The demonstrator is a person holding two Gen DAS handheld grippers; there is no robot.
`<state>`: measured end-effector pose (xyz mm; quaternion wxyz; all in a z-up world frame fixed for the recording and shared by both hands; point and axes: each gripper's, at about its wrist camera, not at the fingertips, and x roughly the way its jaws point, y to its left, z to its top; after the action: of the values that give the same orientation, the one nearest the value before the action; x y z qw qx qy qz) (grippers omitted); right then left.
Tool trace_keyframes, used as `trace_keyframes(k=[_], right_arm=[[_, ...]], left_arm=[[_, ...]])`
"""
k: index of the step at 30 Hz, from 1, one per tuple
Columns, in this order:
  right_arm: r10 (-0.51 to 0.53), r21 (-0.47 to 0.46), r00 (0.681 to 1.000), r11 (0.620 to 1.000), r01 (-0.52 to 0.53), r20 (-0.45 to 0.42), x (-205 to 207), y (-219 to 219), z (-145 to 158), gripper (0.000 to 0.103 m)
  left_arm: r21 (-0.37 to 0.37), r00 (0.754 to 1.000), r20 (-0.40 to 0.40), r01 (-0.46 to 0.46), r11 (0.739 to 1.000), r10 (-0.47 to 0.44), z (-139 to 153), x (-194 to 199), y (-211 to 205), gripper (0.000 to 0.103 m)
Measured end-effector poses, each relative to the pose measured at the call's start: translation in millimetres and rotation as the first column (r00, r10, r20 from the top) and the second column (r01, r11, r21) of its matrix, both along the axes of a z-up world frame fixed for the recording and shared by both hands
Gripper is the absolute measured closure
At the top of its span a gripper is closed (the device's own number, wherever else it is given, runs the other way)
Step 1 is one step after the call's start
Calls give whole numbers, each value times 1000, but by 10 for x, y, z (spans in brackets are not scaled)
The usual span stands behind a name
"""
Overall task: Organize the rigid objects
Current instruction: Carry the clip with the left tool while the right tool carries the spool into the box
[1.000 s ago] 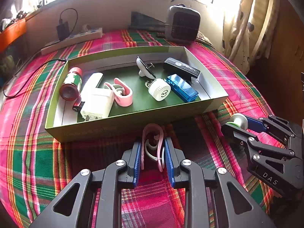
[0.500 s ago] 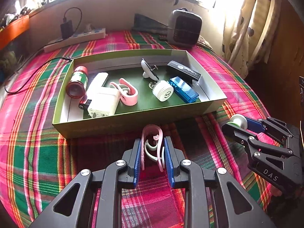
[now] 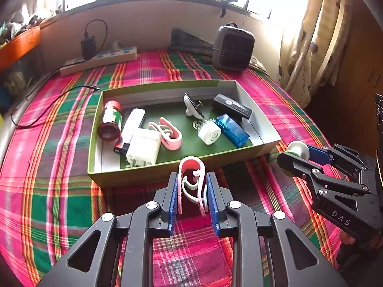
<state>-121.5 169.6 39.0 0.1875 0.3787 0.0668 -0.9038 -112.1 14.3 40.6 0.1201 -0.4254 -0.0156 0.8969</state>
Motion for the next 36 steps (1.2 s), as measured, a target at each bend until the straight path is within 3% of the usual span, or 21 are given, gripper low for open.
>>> trace_keyframes(k=[21, 36], right_arm=[[47, 10, 999, 999, -47, 8, -412, -340, 31, 70], [87, 38, 996, 995, -88, 35, -620, -502, -100, 70]], left_arm=[[13, 1000, -15, -27, 1000, 27, 151, -394, -202, 81], [21, 1000, 23, -19, 1000, 19, 21, -810, -238, 81]])
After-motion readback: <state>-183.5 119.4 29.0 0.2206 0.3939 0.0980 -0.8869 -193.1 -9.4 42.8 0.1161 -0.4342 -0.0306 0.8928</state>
